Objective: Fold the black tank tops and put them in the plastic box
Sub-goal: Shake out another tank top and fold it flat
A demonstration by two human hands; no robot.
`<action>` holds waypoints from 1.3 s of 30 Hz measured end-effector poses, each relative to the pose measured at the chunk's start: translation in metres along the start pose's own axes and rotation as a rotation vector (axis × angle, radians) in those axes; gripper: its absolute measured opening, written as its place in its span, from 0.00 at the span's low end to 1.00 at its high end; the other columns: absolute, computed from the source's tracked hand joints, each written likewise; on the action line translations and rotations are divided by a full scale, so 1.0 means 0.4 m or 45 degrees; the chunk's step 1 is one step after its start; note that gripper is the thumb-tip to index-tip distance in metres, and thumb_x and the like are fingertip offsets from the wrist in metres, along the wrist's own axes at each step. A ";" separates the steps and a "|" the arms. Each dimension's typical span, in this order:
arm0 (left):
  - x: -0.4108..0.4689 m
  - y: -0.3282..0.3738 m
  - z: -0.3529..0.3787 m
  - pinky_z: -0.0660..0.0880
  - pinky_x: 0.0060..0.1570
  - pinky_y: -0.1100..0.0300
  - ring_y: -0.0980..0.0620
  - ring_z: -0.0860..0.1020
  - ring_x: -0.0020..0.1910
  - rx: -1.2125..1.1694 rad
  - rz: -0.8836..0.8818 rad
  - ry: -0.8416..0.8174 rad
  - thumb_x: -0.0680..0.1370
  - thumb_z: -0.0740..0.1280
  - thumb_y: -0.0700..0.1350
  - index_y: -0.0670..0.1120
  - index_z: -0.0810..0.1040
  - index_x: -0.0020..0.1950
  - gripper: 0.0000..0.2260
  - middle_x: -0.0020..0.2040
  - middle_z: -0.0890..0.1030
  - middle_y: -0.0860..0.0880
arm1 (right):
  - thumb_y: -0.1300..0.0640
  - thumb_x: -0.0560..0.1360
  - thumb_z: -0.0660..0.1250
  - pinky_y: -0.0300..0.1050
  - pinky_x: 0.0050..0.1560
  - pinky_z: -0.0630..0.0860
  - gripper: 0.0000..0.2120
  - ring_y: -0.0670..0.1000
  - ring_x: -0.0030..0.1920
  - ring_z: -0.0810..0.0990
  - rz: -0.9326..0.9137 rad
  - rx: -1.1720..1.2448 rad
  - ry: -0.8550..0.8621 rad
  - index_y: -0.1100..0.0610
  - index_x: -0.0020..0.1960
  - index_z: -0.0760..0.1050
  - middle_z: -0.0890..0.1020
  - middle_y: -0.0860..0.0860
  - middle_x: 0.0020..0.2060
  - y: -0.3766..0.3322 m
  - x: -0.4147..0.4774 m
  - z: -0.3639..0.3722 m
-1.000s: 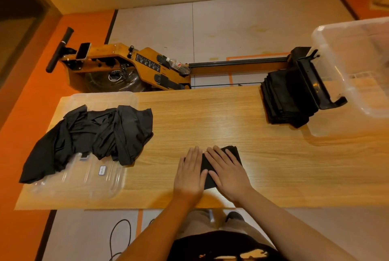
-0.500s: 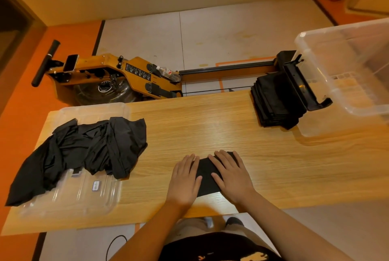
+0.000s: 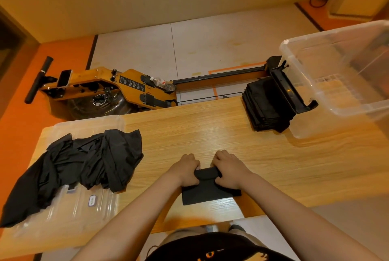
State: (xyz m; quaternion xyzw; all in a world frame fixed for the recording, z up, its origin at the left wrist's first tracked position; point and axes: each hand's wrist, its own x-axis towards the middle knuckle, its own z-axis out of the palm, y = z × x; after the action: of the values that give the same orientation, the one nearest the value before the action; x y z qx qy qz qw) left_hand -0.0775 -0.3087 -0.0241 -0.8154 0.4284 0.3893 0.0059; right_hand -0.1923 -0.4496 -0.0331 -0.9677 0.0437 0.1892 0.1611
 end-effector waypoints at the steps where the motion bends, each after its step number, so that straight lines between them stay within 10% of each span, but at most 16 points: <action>1: 0.001 0.004 -0.007 0.71 0.52 0.55 0.48 0.69 0.57 -0.042 0.007 -0.020 0.73 0.68 0.44 0.48 0.70 0.50 0.09 0.54 0.71 0.46 | 0.52 0.72 0.66 0.44 0.55 0.66 0.18 0.53 0.59 0.69 0.015 0.050 -0.003 0.58 0.60 0.72 0.73 0.53 0.57 0.002 -0.006 -0.013; 5: -0.002 0.012 -0.068 0.72 0.43 0.53 0.47 0.76 0.48 -0.205 0.084 0.088 0.73 0.68 0.40 0.49 0.68 0.55 0.14 0.49 0.77 0.48 | 0.56 0.73 0.66 0.43 0.40 0.61 0.12 0.55 0.48 0.77 0.082 0.166 0.082 0.56 0.54 0.69 0.80 0.53 0.48 0.016 -0.031 -0.092; 12: -0.013 0.021 -0.110 0.71 0.45 0.56 0.48 0.74 0.49 0.311 0.370 0.991 0.69 0.72 0.37 0.47 0.78 0.54 0.15 0.50 0.77 0.49 | 0.64 0.65 0.73 0.46 0.50 0.72 0.19 0.53 0.47 0.76 0.193 0.050 0.747 0.55 0.54 0.76 0.78 0.51 0.45 0.037 -0.069 -0.113; 21: -0.044 -0.014 0.108 0.70 0.63 0.55 0.51 0.75 0.61 0.234 0.253 0.804 0.74 0.69 0.46 0.48 0.77 0.63 0.18 0.61 0.77 0.50 | 0.45 0.71 0.65 0.43 0.56 0.73 0.15 0.49 0.53 0.75 0.207 0.162 0.623 0.52 0.54 0.78 0.78 0.47 0.50 0.010 -0.140 0.102; 28: -0.014 0.051 0.141 0.40 0.74 0.51 0.49 0.46 0.78 0.231 0.239 0.520 0.81 0.49 0.56 0.50 0.48 0.79 0.27 0.79 0.48 0.47 | 0.41 0.80 0.53 0.51 0.74 0.48 0.26 0.51 0.77 0.52 0.180 0.034 0.373 0.49 0.76 0.61 0.60 0.49 0.76 0.044 -0.104 0.128; 33: 0.046 0.038 0.105 0.51 0.73 0.52 0.49 0.61 0.75 0.369 0.188 0.474 0.83 0.40 0.59 0.48 0.67 0.74 0.28 0.75 0.66 0.46 | 0.44 0.79 0.53 0.51 0.73 0.50 0.26 0.51 0.76 0.53 0.339 0.058 0.302 0.50 0.76 0.60 0.63 0.51 0.75 0.030 -0.083 0.123; 39: 0.174 0.054 -0.074 0.38 0.76 0.53 0.54 0.45 0.78 0.397 0.229 0.588 0.84 0.43 0.56 0.51 0.57 0.78 0.23 0.79 0.51 0.51 | 0.43 0.79 0.50 0.45 0.74 0.37 0.28 0.50 0.76 0.44 0.554 0.192 0.428 0.52 0.76 0.57 0.55 0.52 0.76 0.039 0.043 0.068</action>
State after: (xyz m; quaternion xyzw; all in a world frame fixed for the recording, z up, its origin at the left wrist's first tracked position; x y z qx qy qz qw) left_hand -0.0511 -0.3811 -0.0410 -0.8306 0.5434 0.1218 -0.0011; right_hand -0.1881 -0.4559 -0.0680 -0.9386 0.2904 0.0525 0.1788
